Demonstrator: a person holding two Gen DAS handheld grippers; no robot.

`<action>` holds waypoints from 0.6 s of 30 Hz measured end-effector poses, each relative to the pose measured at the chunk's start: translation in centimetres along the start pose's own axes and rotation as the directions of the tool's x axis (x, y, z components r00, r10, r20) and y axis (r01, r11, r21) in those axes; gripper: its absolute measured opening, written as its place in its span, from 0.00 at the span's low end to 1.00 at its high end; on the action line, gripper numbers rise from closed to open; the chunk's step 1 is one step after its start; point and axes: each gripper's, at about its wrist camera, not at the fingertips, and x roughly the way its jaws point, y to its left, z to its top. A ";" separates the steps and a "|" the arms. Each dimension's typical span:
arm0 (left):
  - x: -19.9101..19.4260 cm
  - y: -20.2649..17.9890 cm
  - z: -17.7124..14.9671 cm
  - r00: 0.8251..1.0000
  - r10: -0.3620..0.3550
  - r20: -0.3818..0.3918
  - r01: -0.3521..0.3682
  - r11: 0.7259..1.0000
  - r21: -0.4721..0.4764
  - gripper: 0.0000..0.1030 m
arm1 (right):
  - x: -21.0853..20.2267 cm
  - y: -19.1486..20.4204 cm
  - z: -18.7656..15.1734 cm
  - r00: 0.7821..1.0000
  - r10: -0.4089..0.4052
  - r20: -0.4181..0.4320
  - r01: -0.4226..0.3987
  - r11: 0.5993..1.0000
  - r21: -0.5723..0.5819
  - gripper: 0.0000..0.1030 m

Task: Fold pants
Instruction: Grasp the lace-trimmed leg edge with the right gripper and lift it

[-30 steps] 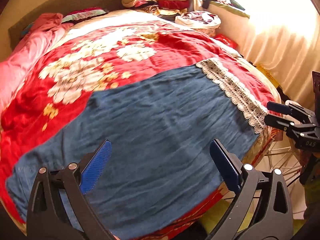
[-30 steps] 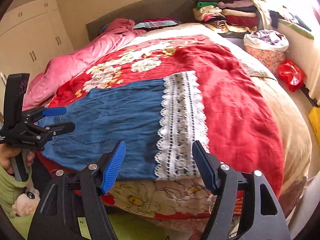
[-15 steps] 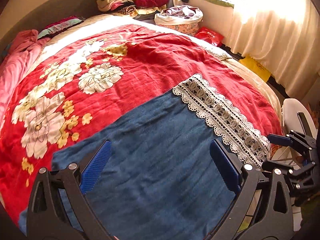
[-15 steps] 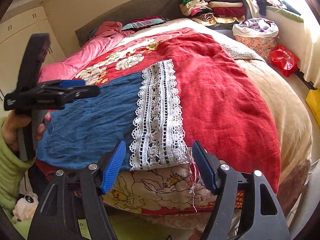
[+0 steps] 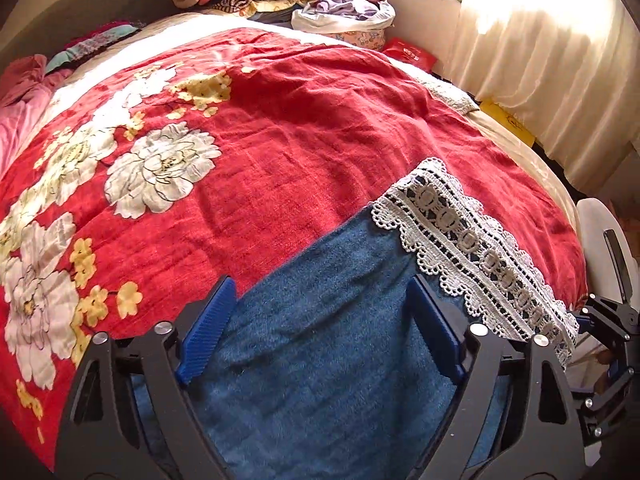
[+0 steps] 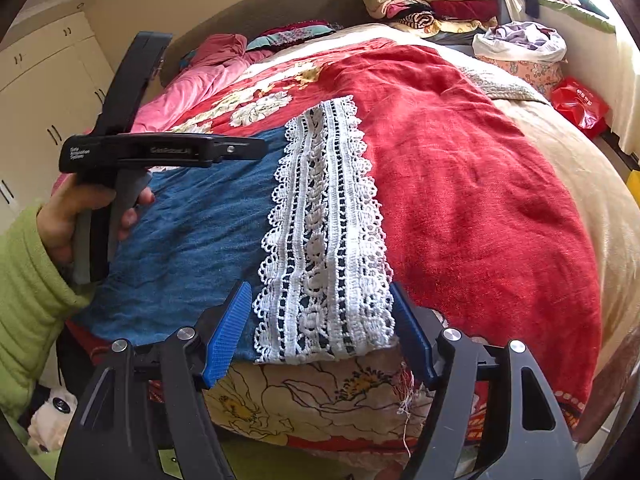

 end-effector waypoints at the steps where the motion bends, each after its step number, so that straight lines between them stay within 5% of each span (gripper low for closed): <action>1: 0.5 0.1 0.1 1.000 -0.022 -0.013 0.022 1.000 -0.001 0.66 | 0.1 0.3 0.1 1.000 -0.015 -0.002 0.015 1.000 -0.022 0.58; 3: 1.2 0.4 0.2 0.998 -0.050 -0.027 0.050 0.999 0.008 0.59 | 0.2 1.0 0.3 1.000 -0.025 -0.002 0.025 0.996 -0.082 0.40; 4: 1.3 0.5 0.3 0.998 -0.065 -0.027 0.065 0.998 0.016 0.58 | 0.1 1.3 0.4 1.000 -0.006 -0.002 0.005 0.995 -0.097 0.38; 9: 1.4 0.8 0.8 0.987 -0.160 -0.016 0.160 0.987 0.019 0.56 | 0.8 1.6 0.9 1.000 0.016 0.008 -0.015 0.997 -0.080 0.42; 14: 1.9 0.4 0.4 0.989 -0.151 -0.009 0.151 0.987 0.048 0.57 | 2.2 1.8 1.4 0.999 0.045 0.008 -0.045 0.998 -0.042 0.46; 16: 1.8 0.2 0.4 0.993 -0.119 -0.011 0.120 0.992 0.050 0.47 | 2.4 2.1 1.7 0.999 0.047 0.009 -0.046 0.998 -0.044 0.36; 18: 1.4 0.3 0.5 0.993 -0.121 -0.002 0.121 0.992 0.029 0.21 | 2.3 2.4 2.0 0.998 0.063 0.014 -0.063 0.997 -0.049 0.28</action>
